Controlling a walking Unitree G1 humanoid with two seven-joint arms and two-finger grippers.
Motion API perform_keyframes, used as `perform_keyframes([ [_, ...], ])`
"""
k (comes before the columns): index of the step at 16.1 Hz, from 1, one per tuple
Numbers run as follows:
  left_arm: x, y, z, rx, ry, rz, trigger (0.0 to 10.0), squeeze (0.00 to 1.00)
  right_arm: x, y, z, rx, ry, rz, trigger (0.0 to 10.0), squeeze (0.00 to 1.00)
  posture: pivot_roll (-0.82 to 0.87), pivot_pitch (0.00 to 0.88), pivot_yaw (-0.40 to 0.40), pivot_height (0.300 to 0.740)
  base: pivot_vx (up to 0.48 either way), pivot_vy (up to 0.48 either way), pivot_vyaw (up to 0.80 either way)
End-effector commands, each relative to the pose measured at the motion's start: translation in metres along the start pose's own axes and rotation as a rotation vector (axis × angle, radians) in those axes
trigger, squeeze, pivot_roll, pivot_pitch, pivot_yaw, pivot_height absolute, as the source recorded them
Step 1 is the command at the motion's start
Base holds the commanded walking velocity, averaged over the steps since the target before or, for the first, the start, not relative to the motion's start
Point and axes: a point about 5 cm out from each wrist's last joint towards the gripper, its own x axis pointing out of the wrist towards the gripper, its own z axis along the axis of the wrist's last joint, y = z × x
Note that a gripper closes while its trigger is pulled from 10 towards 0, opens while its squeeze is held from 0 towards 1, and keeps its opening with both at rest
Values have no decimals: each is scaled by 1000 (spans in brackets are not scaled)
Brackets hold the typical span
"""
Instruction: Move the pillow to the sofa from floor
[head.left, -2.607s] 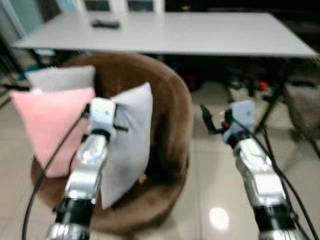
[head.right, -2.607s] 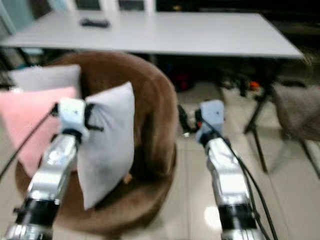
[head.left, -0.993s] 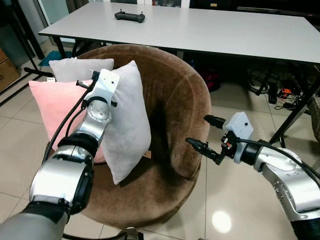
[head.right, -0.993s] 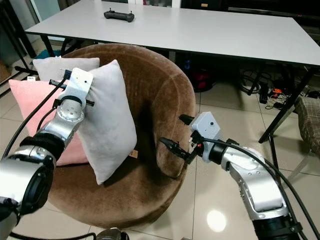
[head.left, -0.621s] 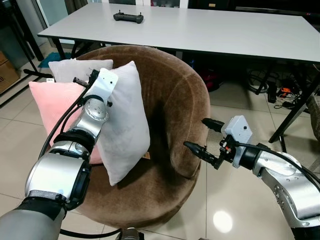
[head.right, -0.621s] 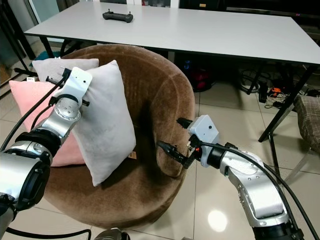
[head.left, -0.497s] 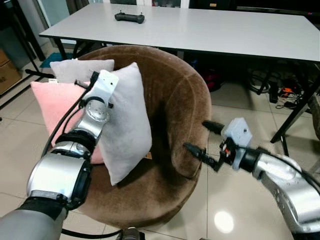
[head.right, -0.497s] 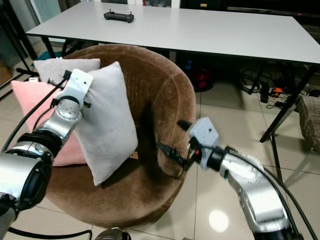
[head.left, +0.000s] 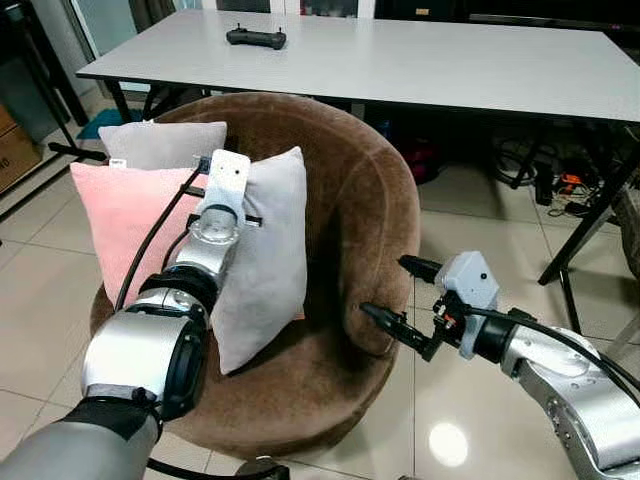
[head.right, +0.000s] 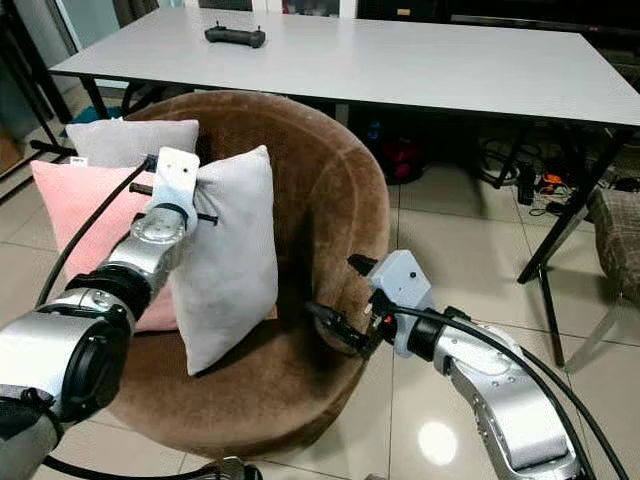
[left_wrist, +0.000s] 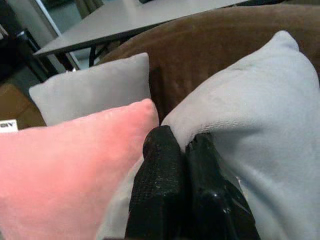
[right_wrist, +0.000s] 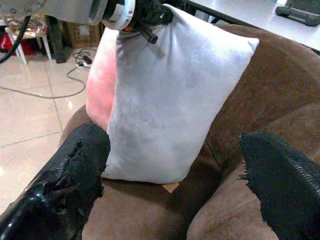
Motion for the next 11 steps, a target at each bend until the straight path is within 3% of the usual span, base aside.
perform_keyframes([
  [1, 2, 4, 11, -28, -36, 22, 10000, 0, 2, 1, 6, -16, -11, -13, 10000, 0, -140, 0, 78, 740, 0, 0, 0],
  [4, 3, 14, 26, 48, -113, 119, 10000, 0, 6, -4, 7, -5, -30, -75, 10000, 0, -131, 0, 71, 740, 0, 0, 0],
  [8, 5, 38, 65, 212, -234, 275, 10000, 0, 14, -1, 7, -3, -49, -86, 10000, 0, -120, 0, 74, 740, 0, 0, 0],
  [11, 5, 39, 71, 227, -242, 286, 10000, 0, 15, -1, 10, -4, -62, -95, 10000, 0, -132, 0, 91, 740, 0, 0, 0],
])
